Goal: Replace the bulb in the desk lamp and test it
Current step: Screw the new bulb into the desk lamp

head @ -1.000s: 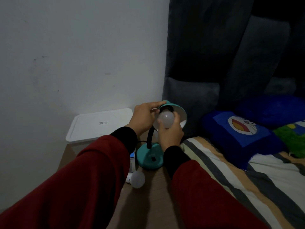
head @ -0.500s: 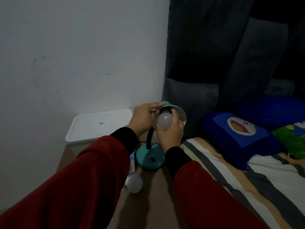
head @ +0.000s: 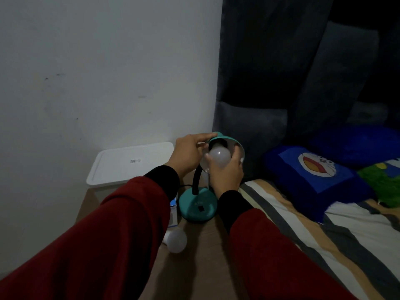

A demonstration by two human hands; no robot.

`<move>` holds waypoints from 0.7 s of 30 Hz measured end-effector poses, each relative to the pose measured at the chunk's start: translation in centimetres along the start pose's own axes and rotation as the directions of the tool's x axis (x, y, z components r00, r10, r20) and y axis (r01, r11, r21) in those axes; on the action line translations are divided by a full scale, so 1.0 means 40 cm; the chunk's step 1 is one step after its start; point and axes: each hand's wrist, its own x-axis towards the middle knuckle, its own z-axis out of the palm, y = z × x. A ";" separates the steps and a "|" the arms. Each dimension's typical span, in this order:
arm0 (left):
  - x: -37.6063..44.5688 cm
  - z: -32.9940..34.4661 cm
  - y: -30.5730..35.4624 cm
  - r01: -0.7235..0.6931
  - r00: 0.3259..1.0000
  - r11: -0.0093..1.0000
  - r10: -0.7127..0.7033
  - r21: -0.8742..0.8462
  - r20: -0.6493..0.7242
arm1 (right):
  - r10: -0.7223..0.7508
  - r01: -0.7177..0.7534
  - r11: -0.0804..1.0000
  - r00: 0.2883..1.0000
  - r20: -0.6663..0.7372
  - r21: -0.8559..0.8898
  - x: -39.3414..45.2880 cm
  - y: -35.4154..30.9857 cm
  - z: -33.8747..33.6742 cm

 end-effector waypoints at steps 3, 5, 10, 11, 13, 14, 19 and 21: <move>0.001 0.003 0.003 0.007 1.000 1.000 -0.007 -0.004 0.001 | -0.047 0.047 0.998 0.999 0.012 -0.031 -0.003 0.004 -0.002; 0.002 0.004 0.005 0.016 1.000 1.000 -0.016 -0.001 -0.001 | 0.017 -0.017 0.999 1.000 -0.010 0.032 0.002 0.009 0.001; 0.001 0.001 0.007 0.010 1.000 1.000 -0.010 0.005 0.003 | -0.012 0.012 1.000 1.000 -0.011 0.009 0.003 -0.001 -0.008; 0.001 0.002 0.006 0.007 1.000 1.000 -0.007 0.007 0.000 | -0.040 0.040 0.999 0.999 -0.004 -0.015 0.003 -0.001 -0.008; 0.003 0.004 0.005 0.013 1.000 1.000 -0.013 0.003 0.000 | -0.040 0.040 0.999 0.999 0.004 -0.021 0.007 -0.001 -0.007; 0.004 0.004 0.005 0.017 1.000 1.000 -0.017 0.000 0.000 | -0.016 0.016 1.000 1.000 0.001 -0.003 0.008 -0.003 -0.006; 0.001 -0.001 0.009 0.021 1.000 1.000 -0.021 -0.006 0.008 | -0.020 0.020 1.000 1.000 0.018 0.003 0.002 -0.006 -0.010; 0.000 -0.001 0.011 0.016 1.000 1.000 -0.016 -0.006 0.005 | -0.003 0.002 0.999 1.000 0.020 0.038 0.004 0.002 -0.011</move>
